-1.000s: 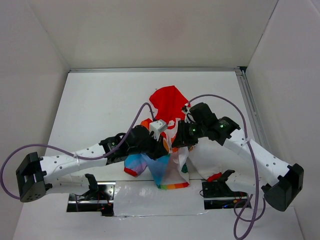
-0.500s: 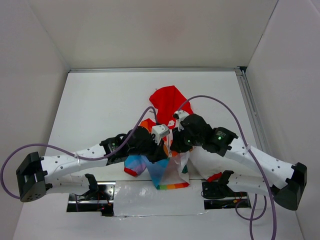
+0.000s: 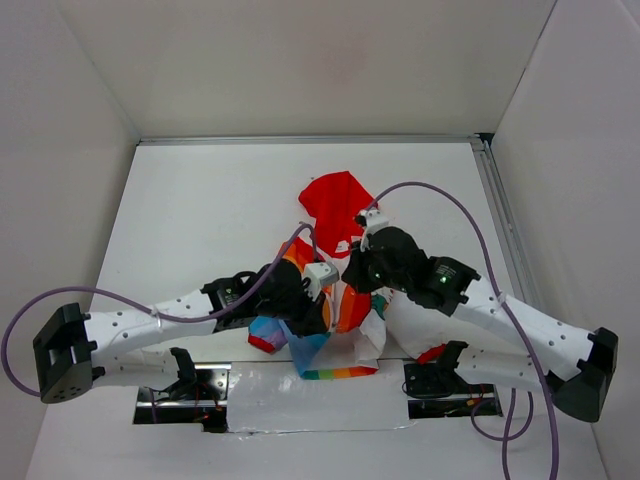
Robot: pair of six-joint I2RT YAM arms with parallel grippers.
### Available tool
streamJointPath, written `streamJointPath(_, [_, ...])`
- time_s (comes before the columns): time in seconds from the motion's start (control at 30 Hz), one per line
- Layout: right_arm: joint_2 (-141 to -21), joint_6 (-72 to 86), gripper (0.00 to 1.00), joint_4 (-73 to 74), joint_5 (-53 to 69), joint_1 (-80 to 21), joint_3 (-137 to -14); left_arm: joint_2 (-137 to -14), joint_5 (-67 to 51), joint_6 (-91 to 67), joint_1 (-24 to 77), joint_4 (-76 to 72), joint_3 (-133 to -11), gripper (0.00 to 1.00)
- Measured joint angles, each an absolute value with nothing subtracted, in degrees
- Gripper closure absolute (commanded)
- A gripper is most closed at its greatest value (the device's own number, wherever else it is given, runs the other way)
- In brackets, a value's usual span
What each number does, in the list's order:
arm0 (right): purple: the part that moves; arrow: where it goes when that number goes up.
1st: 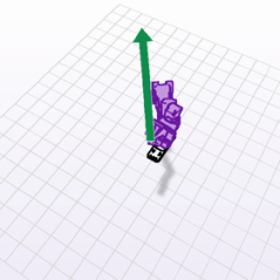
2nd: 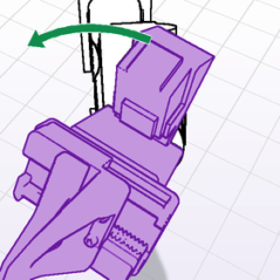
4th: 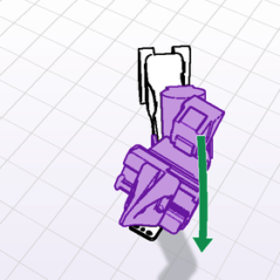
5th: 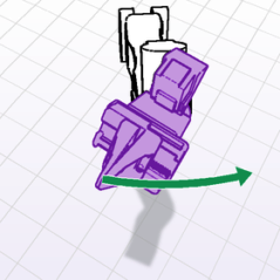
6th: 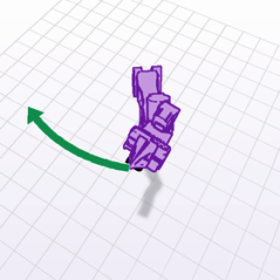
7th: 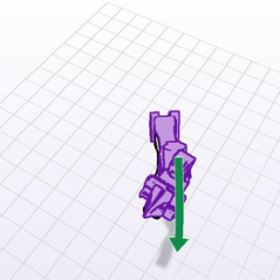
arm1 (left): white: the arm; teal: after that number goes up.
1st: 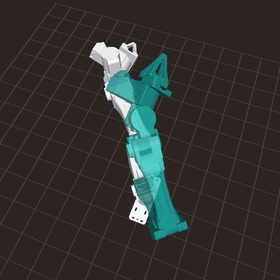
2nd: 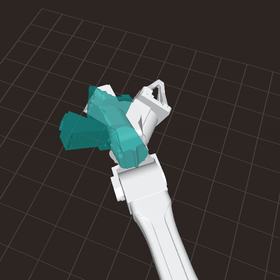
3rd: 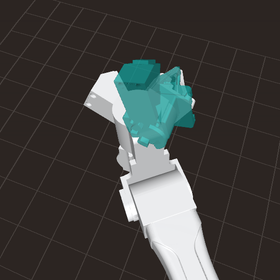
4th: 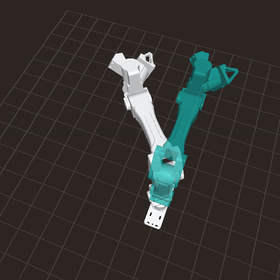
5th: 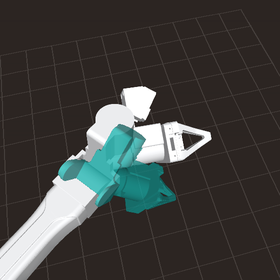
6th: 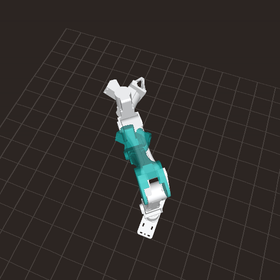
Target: Zip up the jacket
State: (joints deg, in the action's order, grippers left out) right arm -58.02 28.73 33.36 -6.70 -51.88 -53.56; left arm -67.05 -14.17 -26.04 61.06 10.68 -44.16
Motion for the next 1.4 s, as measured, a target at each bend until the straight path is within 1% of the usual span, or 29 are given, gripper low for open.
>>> streamJointPath(0.07, [-56.23,27.57,0.85,31.7,-4.14,-52.12,-52.25,-67.42,-13.56,-27.05,61.06,11.86,-44.75,1.0])
streamJointPath(0.1, [-54.63,26.96,0.79,31.46,-2.46,-52.16,-51.24,-67.81,-13.21,-27.44,61.06,12.64,-45.34,1.0])
streamJointPath(0.23, [-48.16,24.49,0.73,30.81,2.9,-52.8,-47.68,-68.77,-12.23,-29.23,61.06,15.05,-47.77,1.0])
streamJointPath(0.27, [-46.63,24.01,0.68,30.59,4.16,-53.28,-46.81,-68.77,-12.08,-29.89,61.06,15.35,-48.16,1.0])
streamJointPath(0.33, [-44.36,23.29,0.65,30.61,5.87,-54.59,-45.5,-68.77,-11.79,-30.52,61.06,16.25,-48.97,1.0])
streamJointPath(0.37, [-43.64,23.11,0.6,30.92,6.63,-55.42,-45.08,-68.75,-11.62,-30.76,61.06,16.6,-49.28,1.0])
streamJointPath(0.4, [-43.4,23.11,0.59,30.94,7.22,-56.12,-44.84,-68.73,-11.44,-31.2,61.06,16.86,-49.54,1.0])
streamJointPath(0.57, [-44.75,27.03,0.61,30.3,10.13,-57.63,-43.72,-68.73,-10.52,-32.16,61.06,17.61,-50.09,1.0])
streamJointPath(0.6, [-44.77,28.29,0.6,29.47,10.28,-57.63,-42.54,-68.73,-10.26,-32.4,61.06,17.96,-50.17,1.0])
streamJointPath(0.63, [-44.6,29.52,0.57,28.95,10.39,-57.63,-40.93,-68.73,-10.13,-32.82,61.06,18.13,-50.26,1.0])
streamJointPath(0.73, [-43.48,32.64,0.55,27.7,10.37,-57.63,-35.7,-68.75,-10.13,-33.26,61.06,18.22,-50.28,1.0])
streamJointPath(0.87, [-42.59,34.98,0.55,25.67,10.96,-57.63,-31.75,-68.75,-10.13,-33.41,61.06,18.33,-50.28,1.0])
streamJointPath(1.23, [-42.57,38.0,0.55,17.12,11.42,-57.63,-29.54,-68.1,-10.26,-33.45,61.06,18.37,-50.28,1.0])
streamJointPath(1.33, [-42.94,38.3,0.62,16.03,11.44,-57.6,-29.45,-68.05,-10.28,-33.45,61.06,18.37,-50.28,1.0])
streamJointPath(1.37, [-43.11,38.48,0.69,15.84,11.42,-57.6,-29.45,-68.05,-10.31,-33.45,61.06,18.46,-50.28,1.0])
streamJointPath(1.4, [-43.2,38.39,0.73,15.84,11.42,-57.6,-29.45,-68.05,-10.31,-33.47,61.06,18.48,-50.28,1.0])
